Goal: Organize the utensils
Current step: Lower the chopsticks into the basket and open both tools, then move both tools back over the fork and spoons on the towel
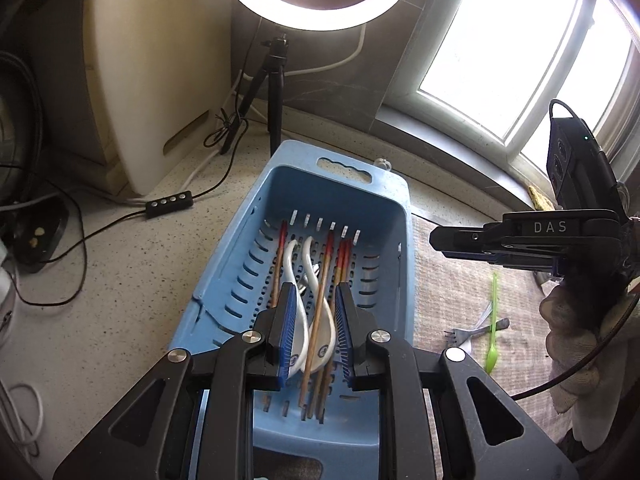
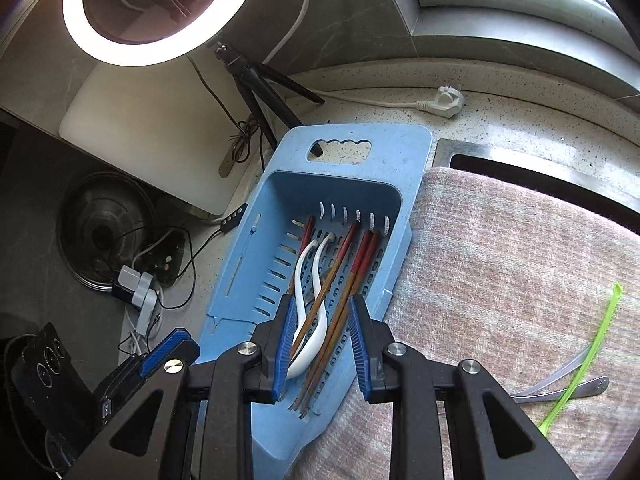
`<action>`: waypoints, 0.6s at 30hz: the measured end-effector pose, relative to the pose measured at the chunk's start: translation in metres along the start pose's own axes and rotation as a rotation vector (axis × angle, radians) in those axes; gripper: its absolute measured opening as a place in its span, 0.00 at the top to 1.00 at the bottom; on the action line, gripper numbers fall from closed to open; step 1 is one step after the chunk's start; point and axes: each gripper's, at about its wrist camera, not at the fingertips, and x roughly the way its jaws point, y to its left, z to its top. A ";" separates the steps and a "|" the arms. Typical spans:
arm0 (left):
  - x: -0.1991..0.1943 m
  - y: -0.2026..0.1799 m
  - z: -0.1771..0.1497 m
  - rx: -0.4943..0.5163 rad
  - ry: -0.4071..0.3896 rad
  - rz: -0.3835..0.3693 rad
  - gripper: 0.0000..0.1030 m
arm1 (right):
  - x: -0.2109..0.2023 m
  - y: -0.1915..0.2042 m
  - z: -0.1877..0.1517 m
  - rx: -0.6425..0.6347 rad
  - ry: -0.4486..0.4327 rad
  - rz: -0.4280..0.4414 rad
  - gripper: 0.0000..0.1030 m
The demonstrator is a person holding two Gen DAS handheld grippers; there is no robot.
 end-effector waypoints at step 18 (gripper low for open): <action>0.003 -0.107 -0.065 0.129 0.024 -0.120 0.65 | -0.056 -0.077 -0.040 0.001 -0.081 -0.141 0.64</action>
